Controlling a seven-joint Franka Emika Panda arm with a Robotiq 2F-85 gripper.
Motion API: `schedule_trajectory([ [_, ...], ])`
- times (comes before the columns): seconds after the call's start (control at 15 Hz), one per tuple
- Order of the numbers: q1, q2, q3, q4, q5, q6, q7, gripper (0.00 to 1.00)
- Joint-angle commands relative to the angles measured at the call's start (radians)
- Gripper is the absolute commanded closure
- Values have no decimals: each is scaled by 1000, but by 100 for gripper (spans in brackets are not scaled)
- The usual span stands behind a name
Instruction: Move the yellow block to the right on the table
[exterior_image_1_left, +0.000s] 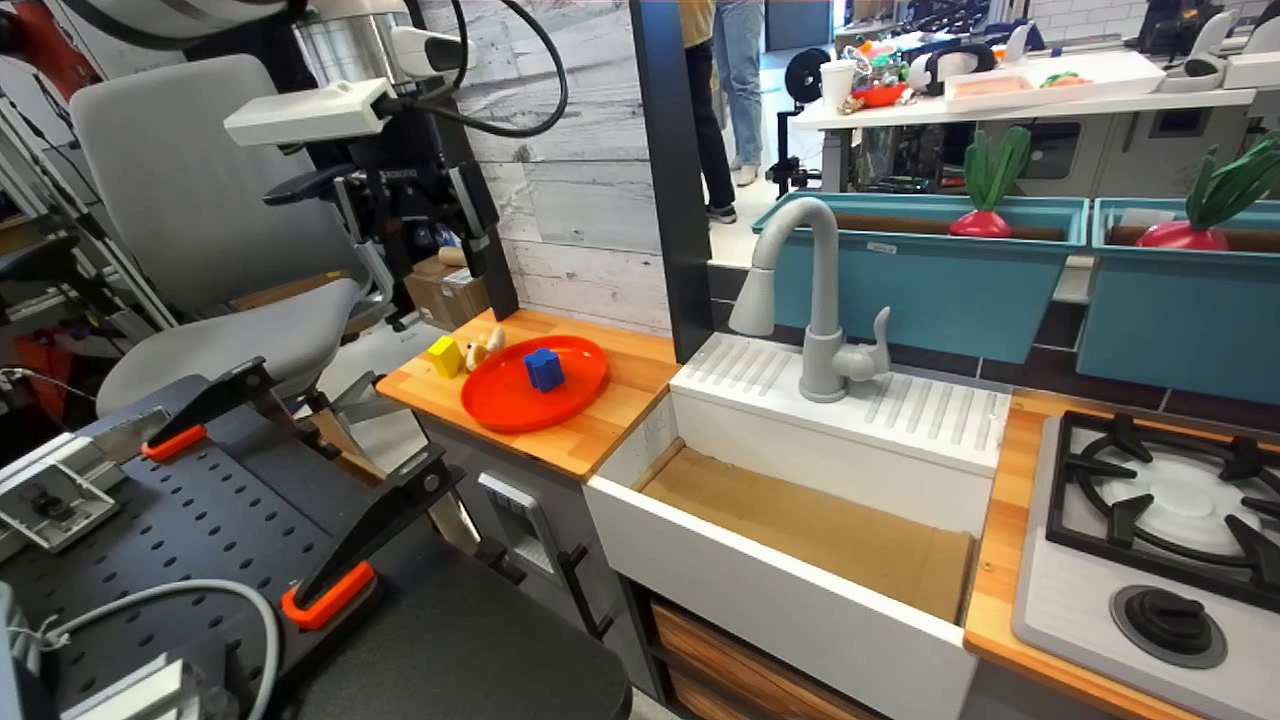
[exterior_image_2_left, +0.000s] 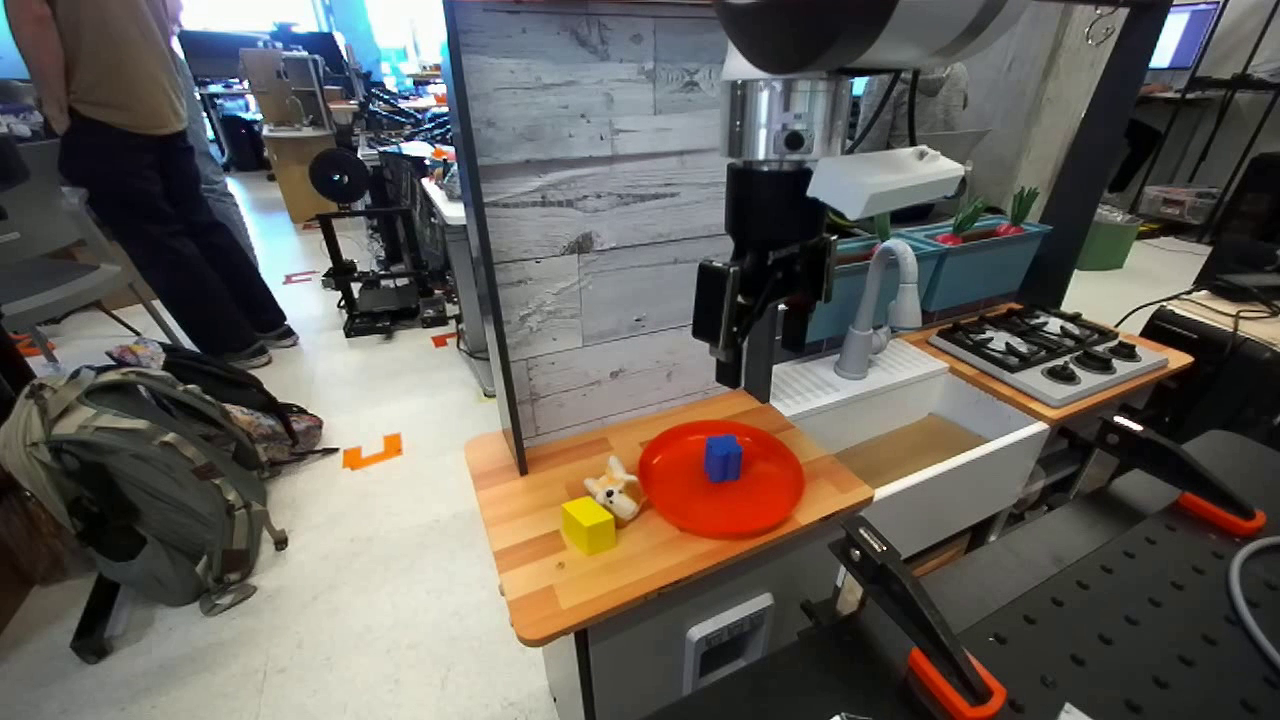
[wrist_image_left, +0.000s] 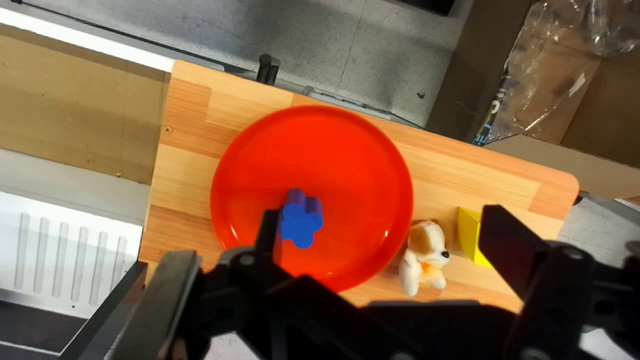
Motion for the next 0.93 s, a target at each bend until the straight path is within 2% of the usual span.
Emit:
schedule_trajectory([
  [0.0, -7, 23, 6, 13, -12, 6, 2, 0],
  [0.4, 36, 136, 33, 87, -30, 12, 10, 0],
  [0.87, 122, 321, 36, 253, -60, 5, 32, 0],
])
